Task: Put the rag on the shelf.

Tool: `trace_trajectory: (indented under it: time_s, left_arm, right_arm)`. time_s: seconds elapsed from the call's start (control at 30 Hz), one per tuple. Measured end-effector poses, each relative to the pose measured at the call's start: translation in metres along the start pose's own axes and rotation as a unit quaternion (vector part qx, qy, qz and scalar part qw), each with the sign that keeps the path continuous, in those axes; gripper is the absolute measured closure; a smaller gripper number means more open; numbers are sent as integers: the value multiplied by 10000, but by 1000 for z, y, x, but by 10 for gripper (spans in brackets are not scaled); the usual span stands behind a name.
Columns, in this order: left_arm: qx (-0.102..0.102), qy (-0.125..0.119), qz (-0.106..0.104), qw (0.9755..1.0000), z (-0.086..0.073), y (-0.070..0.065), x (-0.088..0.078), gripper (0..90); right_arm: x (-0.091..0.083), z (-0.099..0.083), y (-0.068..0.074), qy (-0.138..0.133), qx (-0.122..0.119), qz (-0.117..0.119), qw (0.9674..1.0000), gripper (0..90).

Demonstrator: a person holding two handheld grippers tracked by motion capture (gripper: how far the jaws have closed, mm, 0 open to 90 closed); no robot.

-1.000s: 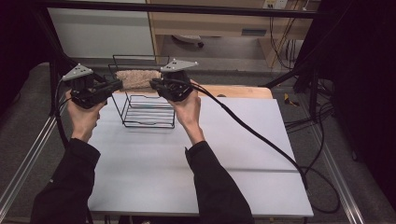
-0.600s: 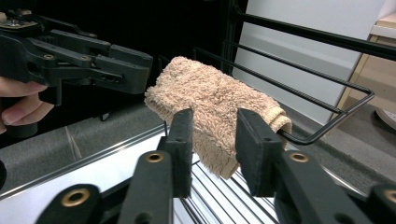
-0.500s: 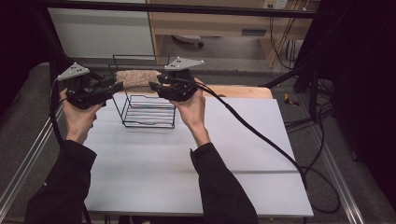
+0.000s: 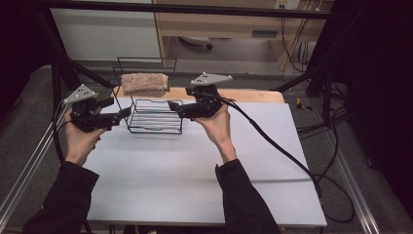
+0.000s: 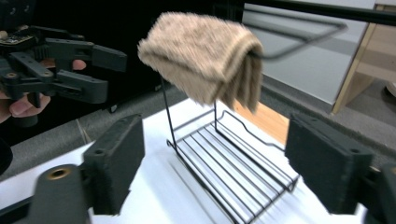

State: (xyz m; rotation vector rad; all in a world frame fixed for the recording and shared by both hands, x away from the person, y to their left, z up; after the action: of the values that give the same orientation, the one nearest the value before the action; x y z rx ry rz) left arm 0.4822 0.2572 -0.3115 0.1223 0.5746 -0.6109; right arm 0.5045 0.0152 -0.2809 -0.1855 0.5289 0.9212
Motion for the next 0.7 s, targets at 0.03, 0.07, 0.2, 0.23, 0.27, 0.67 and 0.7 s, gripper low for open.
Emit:
trace_trajectory:
  time_s: [0.03, 0.07, 0.2, 0.23, 0.27, 0.67, 0.7]
  left_arm:
    - [5, 18, -22, 10000, -4, -1, 2, 170]
    - [23, 49, -28, 10000, -8, -2, 3, 156]
    - [35, 160, -89, 9998, -23, -8, 10, 101]
    - [53, 193, -97, 9998, -26, -10, 12, 88]
    - [77, 232, -106, 9996, -30, -11, 13, 80]
    - [230, 563, -246, 9978, -70, -29, 28, 61]
    - [255, 595, -241, 9976, -73, -30, 28, 62]
  right_arm:
    - [-2, -4, -2, 23, 7, -4, 10000, 171]
    - [-3, -9, -4, 34, 37, -9, 10000, 156]
    - [-12, -26, -14, 81, 80, -29, 9999, 86]
    - [-14, -31, -16, 100, 121, -11, 9999, 71]
    - [-17, -35, -18, 125, 127, -8, 9998, 58]
    - [-49, -98, -44, 367, 313, -25, 9988, 12]
    - [-51, -104, -45, 396, 332, -23, 9987, 11]
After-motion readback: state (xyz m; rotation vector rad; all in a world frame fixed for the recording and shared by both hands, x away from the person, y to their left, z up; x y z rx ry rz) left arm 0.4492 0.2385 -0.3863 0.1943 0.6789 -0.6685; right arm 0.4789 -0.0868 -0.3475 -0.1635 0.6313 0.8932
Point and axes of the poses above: each handheld gripper's, and its own axes: x roughly forward along the jaws, z roughly out of its top, y roughly to its left, the point moved 7 cm from there along x, roughly forward along the jaws, and after that the axes turned 11 degrees about y, right-handed, at the moved point
